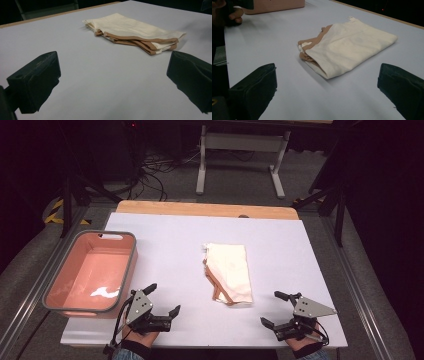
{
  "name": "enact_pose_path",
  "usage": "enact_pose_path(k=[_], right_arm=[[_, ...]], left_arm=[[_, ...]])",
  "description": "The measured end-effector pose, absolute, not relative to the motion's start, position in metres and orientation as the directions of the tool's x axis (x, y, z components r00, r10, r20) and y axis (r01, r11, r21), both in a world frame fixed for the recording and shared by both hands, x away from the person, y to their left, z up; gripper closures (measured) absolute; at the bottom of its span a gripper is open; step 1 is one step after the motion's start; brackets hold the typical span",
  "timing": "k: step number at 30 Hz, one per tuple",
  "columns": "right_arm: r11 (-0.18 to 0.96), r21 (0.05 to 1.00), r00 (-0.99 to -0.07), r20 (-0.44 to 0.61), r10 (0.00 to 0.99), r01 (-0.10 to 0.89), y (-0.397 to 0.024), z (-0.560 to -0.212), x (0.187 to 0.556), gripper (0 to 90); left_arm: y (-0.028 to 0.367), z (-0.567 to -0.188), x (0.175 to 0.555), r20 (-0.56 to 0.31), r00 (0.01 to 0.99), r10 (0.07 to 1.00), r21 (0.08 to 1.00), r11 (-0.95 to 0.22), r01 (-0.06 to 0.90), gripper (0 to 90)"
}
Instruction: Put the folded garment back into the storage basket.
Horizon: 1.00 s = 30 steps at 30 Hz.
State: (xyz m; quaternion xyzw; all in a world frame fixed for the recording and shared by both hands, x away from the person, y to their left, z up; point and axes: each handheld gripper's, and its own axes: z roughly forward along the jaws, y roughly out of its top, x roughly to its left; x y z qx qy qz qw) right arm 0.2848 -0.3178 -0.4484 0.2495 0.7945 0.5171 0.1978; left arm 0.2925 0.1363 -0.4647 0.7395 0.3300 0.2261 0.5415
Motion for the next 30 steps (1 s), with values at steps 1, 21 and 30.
enact_pose_path(k=[1,21,30], right_arm=[[0.341,0.92,-0.797,-0.056,0.601,0.193,-0.318,-0.448,0.285,2.9],[0.337,0.922,-0.795,-0.055,0.604,0.192,-0.322,-0.445,0.282,3.8],[0.327,0.925,-0.779,-0.058,0.624,0.193,-0.329,-0.444,0.277,4.3]], left_arm=[[0.137,-0.464,0.293,-0.021,0.68,0.733,0.948,-0.2,0.246,0.0],[0.136,-0.451,0.299,-0.041,0.714,0.699,0.942,-0.212,0.261,3.8],[0.112,-0.433,0.315,-0.033,0.766,0.643,0.943,-0.235,0.238,5.6]])
